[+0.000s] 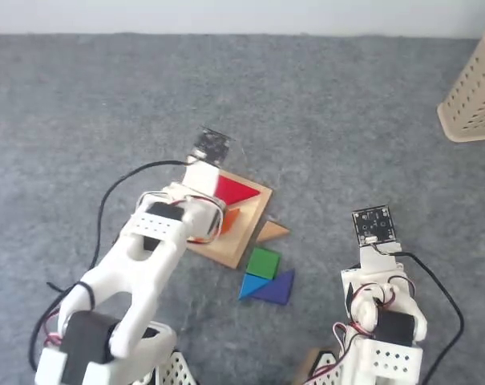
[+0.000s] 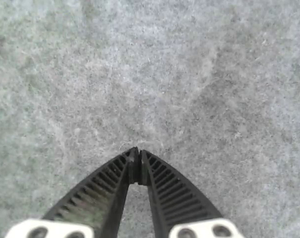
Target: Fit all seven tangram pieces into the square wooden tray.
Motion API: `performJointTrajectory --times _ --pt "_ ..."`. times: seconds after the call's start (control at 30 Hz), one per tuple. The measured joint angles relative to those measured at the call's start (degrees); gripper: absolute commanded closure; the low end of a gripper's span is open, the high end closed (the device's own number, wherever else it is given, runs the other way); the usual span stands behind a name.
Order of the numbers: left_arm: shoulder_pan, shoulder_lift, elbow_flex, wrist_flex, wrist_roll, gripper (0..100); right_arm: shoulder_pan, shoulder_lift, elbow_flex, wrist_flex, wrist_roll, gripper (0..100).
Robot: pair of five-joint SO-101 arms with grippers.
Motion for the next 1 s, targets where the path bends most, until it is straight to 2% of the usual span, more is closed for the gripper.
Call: performJointTrajectory --times 0.2,0.4,0.53,0.87,1.0 --pt "5.1 0.53 -0.79 5.01 -2.2 85 0.0 0.0 0.0 0.0 0.0 99.2" --pt "5.8 0.53 -0.79 9.49 -3.87 85 0.0 0.0 0.0 0.0 0.0 99.2" --pt "5.8 0.53 -1.41 11.96 -4.84 89 0.0 0.0 0.0 0.0 0.0 99.2" --pt "-0.35 0.53 -2.64 14.15 -7.65 90 0.0 0.0 0.0 0.0 0.0 99.2" --pt "-0.7 0.53 -3.52 15.47 -7.65 90 0.0 0.0 0.0 0.0 0.0 99.2"
